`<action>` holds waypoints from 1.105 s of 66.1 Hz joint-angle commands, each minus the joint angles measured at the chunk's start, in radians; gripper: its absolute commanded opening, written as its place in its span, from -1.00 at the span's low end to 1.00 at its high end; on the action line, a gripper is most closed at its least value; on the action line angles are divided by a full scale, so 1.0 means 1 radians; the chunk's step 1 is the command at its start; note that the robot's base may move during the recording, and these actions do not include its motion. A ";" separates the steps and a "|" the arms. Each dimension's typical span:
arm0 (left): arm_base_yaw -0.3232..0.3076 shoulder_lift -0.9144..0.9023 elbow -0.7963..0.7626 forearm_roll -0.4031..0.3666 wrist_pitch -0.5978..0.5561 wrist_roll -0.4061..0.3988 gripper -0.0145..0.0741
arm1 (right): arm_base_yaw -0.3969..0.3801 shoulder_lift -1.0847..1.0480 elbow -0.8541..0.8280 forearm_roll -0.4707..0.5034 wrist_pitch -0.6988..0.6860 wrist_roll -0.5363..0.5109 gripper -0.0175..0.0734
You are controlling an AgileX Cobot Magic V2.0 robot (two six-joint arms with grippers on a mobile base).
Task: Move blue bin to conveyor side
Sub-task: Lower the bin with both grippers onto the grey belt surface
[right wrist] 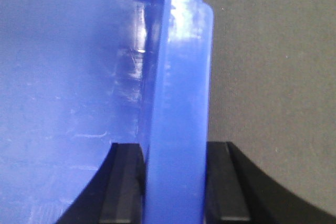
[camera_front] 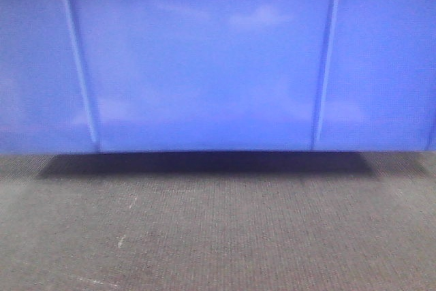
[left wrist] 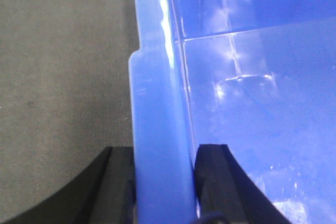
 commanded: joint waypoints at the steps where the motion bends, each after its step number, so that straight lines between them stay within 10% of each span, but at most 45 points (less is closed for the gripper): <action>1: -0.017 -0.003 -0.018 -0.069 -0.104 0.007 -0.70 | 0.015 -0.005 -0.023 0.046 -0.126 -0.020 -0.79; 11: -0.017 0.015 -0.018 -0.066 -0.102 0.007 -0.34 | 0.015 -0.002 -0.023 0.042 -0.128 -0.020 -0.53; 24: -0.017 0.015 -0.018 -0.066 -0.100 0.007 0.60 | 0.015 -0.002 -0.023 0.009 -0.124 -0.020 0.66; 47: -0.017 -0.127 -0.018 -0.060 -0.024 0.007 0.68 | 0.015 -0.139 -0.023 0.020 -0.101 -0.007 0.54; 62: -0.015 -0.351 0.027 -0.041 -0.037 0.007 0.60 | 0.015 -0.331 0.024 0.020 -0.098 -0.007 -0.41; 73: -0.015 -0.527 0.179 -0.041 -0.089 0.007 -0.04 | 0.015 -0.499 0.192 0.020 -0.128 -0.007 -0.80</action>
